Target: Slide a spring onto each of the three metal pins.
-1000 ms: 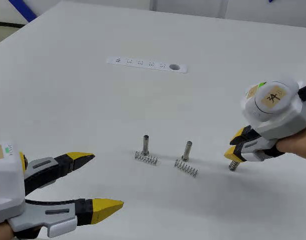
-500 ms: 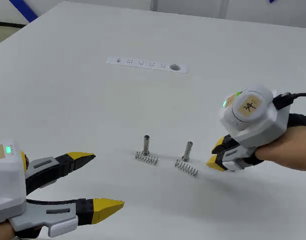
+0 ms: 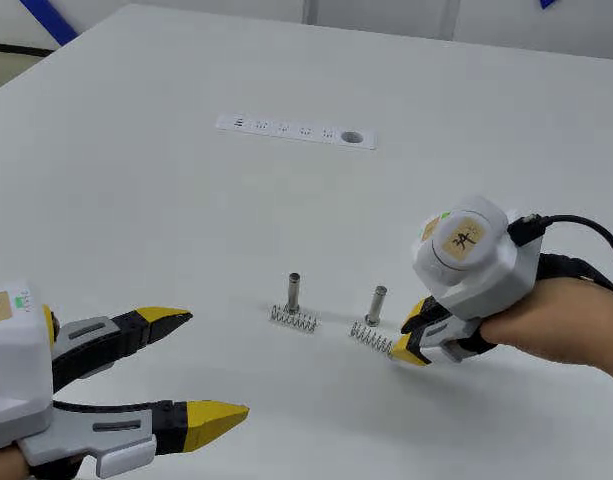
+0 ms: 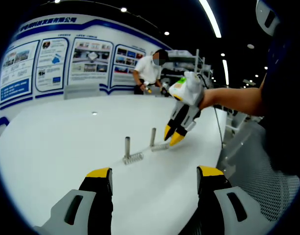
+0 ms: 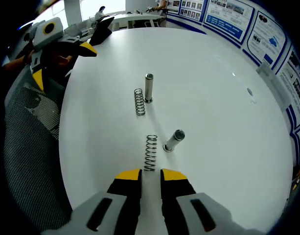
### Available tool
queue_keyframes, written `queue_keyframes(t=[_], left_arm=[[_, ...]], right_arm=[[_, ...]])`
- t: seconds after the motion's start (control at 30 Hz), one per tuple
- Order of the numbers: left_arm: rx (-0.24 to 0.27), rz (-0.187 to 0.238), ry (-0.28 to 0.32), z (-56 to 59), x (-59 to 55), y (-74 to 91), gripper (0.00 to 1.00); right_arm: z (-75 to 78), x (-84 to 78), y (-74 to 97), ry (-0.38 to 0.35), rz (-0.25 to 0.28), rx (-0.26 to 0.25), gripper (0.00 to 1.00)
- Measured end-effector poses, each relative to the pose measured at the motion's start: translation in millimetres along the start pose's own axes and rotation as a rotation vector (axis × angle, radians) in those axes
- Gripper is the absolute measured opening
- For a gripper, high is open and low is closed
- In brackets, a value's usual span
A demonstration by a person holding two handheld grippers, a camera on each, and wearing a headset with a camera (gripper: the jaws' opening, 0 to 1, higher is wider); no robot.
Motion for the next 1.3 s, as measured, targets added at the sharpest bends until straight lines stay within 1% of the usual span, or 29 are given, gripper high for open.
queue_keyframes(t=[0.2, 0.7, 1.0, 1.1, 1.3], left_arm=[[-0.001, -0.001, 0.001, -0.1, -0.1, 0.0, 0.71], [0.001, -0.003, 0.001, -0.7, -0.8, 0.4, 0.71], [0.001, 0.001, 0.004, -0.9, -0.7, 0.7, 0.71], [0.002, 0.002, 0.005, -1.0, -0.6, 1.0, 0.71], [0.002, 0.002, 0.006, -0.9, -0.3, 0.9, 0.71]], right_arm=[[0.0, -2.2, -6.9, -0.013, -0.003, 0.005, 0.15], [-0.4, -3.5, -14.5, -0.045, 0.014, 0.011, 0.14], [-1.6, -3.2, -14.8, -0.058, 0.023, 0.018, 0.12], [-1.7, -2.9, -14.1, -0.041, 0.014, 0.002, 0.12], [-2.9, 0.5, -8.1, -0.033, 0.019, -0.007, 0.12]])
Point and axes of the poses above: the centre of the closed fingertips' face, and the gripper's own axes: y roughly backward along the fingers, z roughly to its right, x roughly out of its top, the point moved 5 cm from there along y, roughly backward along the fingers, and after that the axes turned 7 degrees about x, right-handed, at the moved point
